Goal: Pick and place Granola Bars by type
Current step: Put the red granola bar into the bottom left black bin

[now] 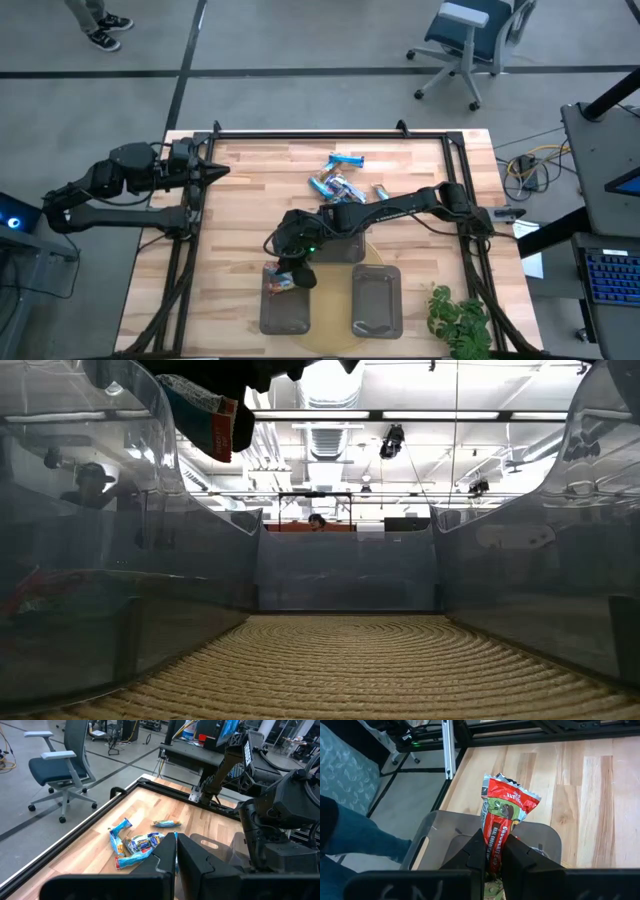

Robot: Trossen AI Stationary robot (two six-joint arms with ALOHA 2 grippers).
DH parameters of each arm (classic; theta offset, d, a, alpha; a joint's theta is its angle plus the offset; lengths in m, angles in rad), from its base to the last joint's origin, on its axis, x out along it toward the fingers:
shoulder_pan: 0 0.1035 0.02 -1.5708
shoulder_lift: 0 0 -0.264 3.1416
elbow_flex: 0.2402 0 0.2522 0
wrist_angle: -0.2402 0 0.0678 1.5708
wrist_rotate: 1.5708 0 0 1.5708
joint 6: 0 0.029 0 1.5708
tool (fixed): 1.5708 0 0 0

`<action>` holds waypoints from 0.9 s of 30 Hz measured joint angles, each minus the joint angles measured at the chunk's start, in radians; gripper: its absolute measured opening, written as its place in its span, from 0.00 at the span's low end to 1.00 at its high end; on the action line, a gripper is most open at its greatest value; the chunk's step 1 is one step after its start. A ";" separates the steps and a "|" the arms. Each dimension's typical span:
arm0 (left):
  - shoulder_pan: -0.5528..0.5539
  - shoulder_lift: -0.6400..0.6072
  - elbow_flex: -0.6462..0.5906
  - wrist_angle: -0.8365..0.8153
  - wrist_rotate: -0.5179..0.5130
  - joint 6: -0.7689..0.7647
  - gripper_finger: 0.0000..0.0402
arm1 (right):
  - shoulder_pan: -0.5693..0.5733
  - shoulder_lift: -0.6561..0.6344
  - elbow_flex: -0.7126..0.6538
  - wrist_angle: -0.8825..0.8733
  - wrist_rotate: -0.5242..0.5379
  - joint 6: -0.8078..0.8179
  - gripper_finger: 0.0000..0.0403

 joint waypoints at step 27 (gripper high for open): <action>0.000 0.000 0.000 0.000 0.000 0.002 0.00 | 0.001 0.000 0.000 -0.018 -0.045 0.024 0.11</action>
